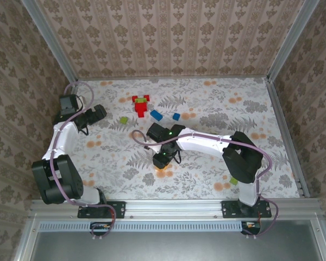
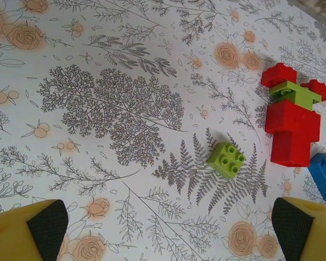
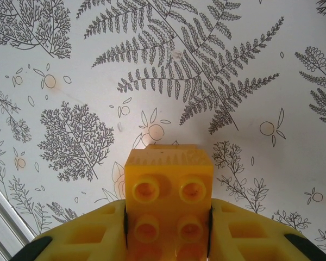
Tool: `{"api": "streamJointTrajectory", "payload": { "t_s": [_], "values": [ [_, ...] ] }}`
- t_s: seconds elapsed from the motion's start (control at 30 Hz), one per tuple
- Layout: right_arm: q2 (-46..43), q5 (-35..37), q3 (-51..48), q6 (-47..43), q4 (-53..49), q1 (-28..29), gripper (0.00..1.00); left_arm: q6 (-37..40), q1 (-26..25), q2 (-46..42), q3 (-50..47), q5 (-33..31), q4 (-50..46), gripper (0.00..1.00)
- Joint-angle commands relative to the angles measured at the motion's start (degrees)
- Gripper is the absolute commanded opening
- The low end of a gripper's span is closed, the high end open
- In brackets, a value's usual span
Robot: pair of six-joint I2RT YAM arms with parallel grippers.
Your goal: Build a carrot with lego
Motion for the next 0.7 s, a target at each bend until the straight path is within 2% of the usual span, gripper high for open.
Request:
{"api": "streamJointTrajectory", "payload": {
  "t_s": [0.0, 0.3, 0.67],
  "values": [
    [1.5, -2.0, 1.8, -1.0, -0.8, 0.5, 0.34, 1.4, -0.4, -0.1, 1.9, 0.2, -0.8, 1.00],
    [3.0, -2.0, 1.8, -2.1, -2.3, 1.0, 0.34, 1.4, -0.3, 0.0, 1.9, 0.3, -0.7, 1.00],
    [4.5, 1.9, 0.0, -2.9, -4.2, 2.4, 0.33, 1.4, -0.4, -0.1, 1.8, 0.3, -0.7, 1.00]
  ]
}}
